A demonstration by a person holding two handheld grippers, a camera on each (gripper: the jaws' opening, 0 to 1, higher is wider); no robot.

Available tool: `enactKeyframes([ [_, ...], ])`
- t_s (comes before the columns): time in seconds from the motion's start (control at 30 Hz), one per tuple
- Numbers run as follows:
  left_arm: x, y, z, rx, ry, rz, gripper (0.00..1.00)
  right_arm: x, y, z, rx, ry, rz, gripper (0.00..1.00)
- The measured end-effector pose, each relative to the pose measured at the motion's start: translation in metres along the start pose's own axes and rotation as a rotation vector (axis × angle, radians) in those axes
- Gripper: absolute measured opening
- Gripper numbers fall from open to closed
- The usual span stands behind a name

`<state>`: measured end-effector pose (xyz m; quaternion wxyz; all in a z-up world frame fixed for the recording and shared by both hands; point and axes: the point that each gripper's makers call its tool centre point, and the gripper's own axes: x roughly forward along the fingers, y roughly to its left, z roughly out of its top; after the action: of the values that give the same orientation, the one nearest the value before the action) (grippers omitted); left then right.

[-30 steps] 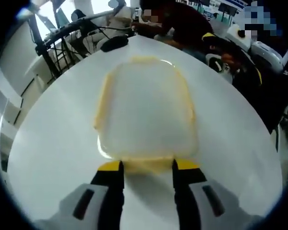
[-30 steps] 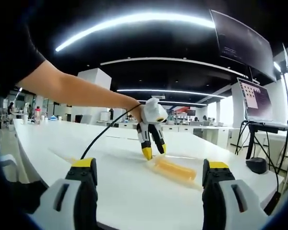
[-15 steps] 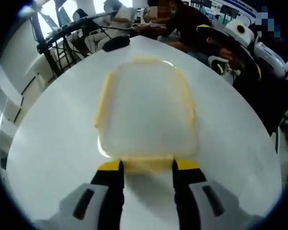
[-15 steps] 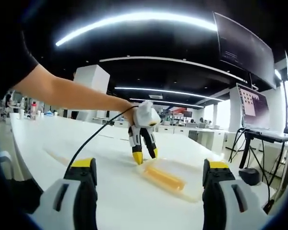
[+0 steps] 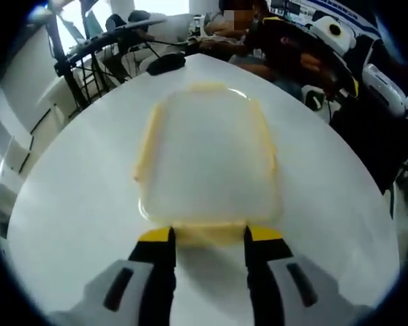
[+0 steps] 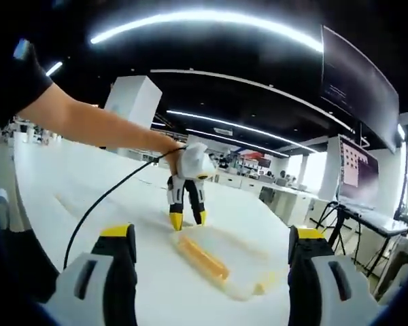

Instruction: Snap each plastic latch of the storage box into its locked position after aligning the lid with the box until every specified latch is closed and the lid sits flush.

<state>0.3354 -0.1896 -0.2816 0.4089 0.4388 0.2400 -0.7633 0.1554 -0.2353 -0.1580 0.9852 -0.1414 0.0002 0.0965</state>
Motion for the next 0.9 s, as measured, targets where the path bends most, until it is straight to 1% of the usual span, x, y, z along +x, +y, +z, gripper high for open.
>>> enactKeyframes([
  [0.13, 0.000, 0.000, 0.000, 0.004, -0.014, 0.000, 0.39, -0.002, -0.017, -0.001, -0.009, 0.003, 0.015, 0.94],
  [0.2, 0.000, 0.001, -0.001, 0.002, -0.026, -0.002, 0.39, -0.002, -0.024, -0.009, -0.036, 0.042, 0.011, 0.94],
  [0.37, 0.000, 0.000, 0.000, -0.001, -0.038, -0.002, 0.39, -0.001, -0.034, -0.023, -0.043, 0.078, 0.029, 0.94],
  [0.43, 0.001, -0.001, 0.001, -0.001, -0.037, -0.001, 0.39, -0.001, -0.040, -0.033, -0.052, 0.112, 0.031, 0.94],
  [0.5, 0.001, 0.000, 0.001, 0.000, -0.032, -0.001, 0.39, 0.000, -0.045, -0.037, -0.056, 0.122, 0.036, 0.94],
  [0.63, 0.001, 0.001, 0.001, 0.006, -0.023, -0.004, 0.39, 0.004, -0.048, -0.041, -0.051, 0.136, 0.078, 0.94],
  [0.8, 0.003, 0.000, 0.003, 0.008, -0.051, -0.009, 0.39, 0.007, -0.051, -0.046, -0.114, 0.148, 0.137, 0.93],
  [0.9, 0.003, 0.000, 0.003, 0.010, -0.056, -0.009, 0.39, 0.007, -0.056, -0.047, -0.158, 0.153, 0.152, 0.90],
])
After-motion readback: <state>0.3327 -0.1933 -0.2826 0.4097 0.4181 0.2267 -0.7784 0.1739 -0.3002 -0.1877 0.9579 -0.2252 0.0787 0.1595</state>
